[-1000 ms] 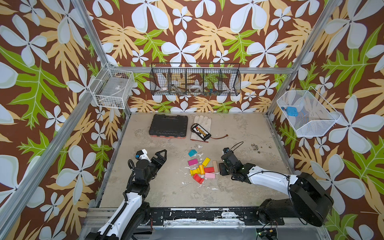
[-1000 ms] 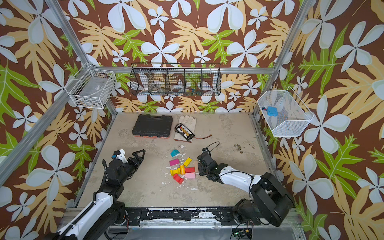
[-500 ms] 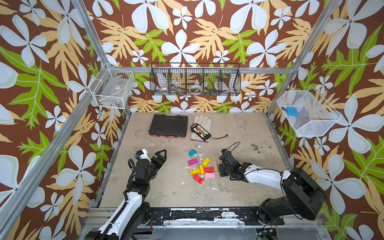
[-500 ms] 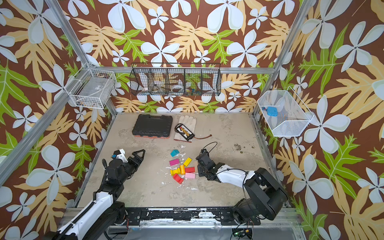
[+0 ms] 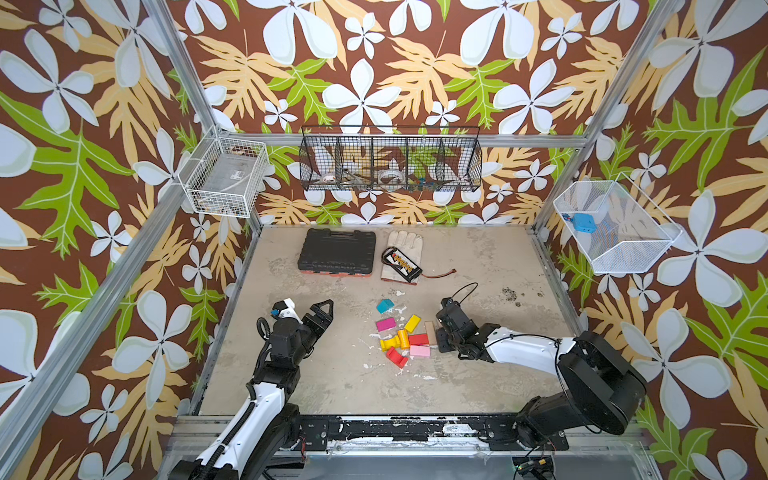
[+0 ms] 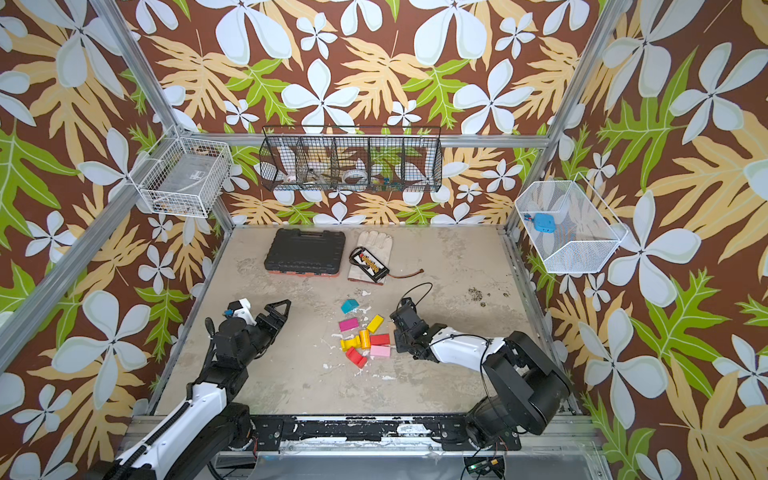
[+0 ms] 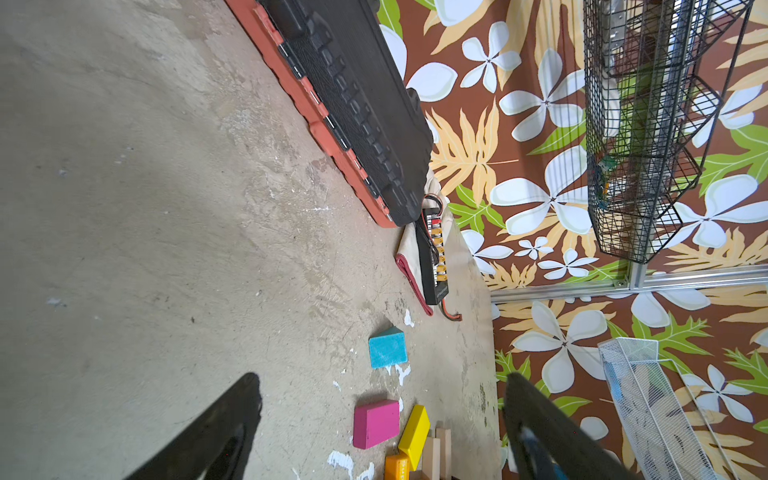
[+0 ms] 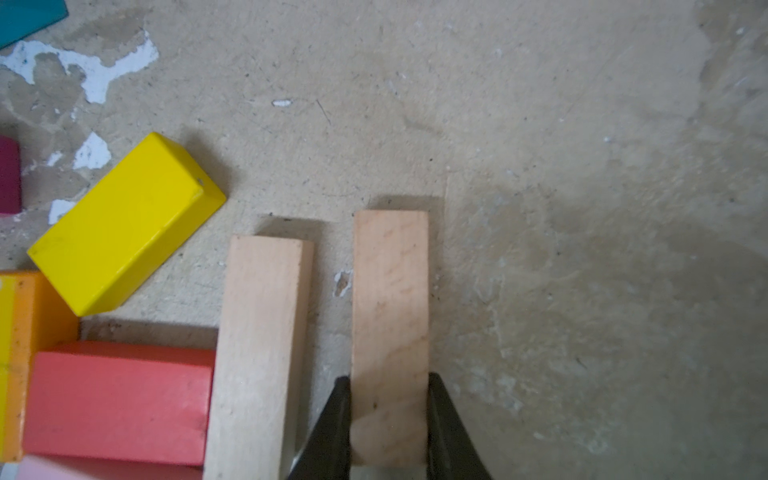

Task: Build the wood block tower

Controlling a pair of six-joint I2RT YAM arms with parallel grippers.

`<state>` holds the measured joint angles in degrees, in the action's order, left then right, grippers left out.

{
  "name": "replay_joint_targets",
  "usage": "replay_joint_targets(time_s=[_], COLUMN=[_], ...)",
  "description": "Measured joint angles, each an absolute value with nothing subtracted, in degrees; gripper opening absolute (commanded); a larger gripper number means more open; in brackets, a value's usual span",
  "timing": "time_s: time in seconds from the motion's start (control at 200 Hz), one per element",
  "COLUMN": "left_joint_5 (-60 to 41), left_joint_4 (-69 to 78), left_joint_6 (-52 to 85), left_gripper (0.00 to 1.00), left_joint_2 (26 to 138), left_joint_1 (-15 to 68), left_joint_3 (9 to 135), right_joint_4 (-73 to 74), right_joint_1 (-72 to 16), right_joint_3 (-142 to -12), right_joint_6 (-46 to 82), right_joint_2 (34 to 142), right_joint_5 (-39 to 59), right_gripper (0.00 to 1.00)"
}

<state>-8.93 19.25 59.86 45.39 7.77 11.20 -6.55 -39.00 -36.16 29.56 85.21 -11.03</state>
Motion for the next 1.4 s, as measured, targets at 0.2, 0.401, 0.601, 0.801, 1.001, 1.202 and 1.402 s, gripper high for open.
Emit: replay_joint_targets(time_s=[0.2, 0.401, 0.601, 0.801, 1.001, 1.202, 1.402], left_joint_5=[-9.10, -9.50, -10.81, -12.10, -15.33, -18.41, -18.48], left_joint_4=[19.51, 20.05, 20.40, 20.62, 21.78, 22.79, 22.41], left_joint_6=[59.92, 60.12, 60.10, 59.83, 59.20, 58.02, 56.49], left_gripper=[0.92, 0.91, 0.91, 0.92, 0.92, 0.92, 0.92], left_joint_2=[46.59, 49.23, 51.27, 52.80, 55.37, 58.02, 59.53], left_joint_1=[7.77, 7.81, 7.94, 8.01, 8.69, 10.94, 13.34], left_joint_3=[11.20, 11.20, 11.42, 13.23, 14.66, 17.52, 19.05], right_joint_4=[-8.36, -10.98, -13.23, -14.22, -14.02, -13.47, -13.17], right_joint_1=[-38.96, -37.80, -32.25, -30.06, -26.39, -24.56, -24.34], right_joint_3=[-37.19, -41.15, -48.47, -48.31, -45.65, -44.99, -45.12], right_joint_6=[29.50, 29.12, 29.34, 28.40, 27.11, 26.30, 26.09], right_joint_2=[83.11, 80.95, 85.80, 87.77, 87.59, 91.02, 91.79], right_joint_5=[-12.14, -15.94, -17.21, -20.78, -19.33, -14.85, -13.43], right_gripper=[0.17, 0.13, 0.08, 0.08, 0.10, 0.07, 0.09])
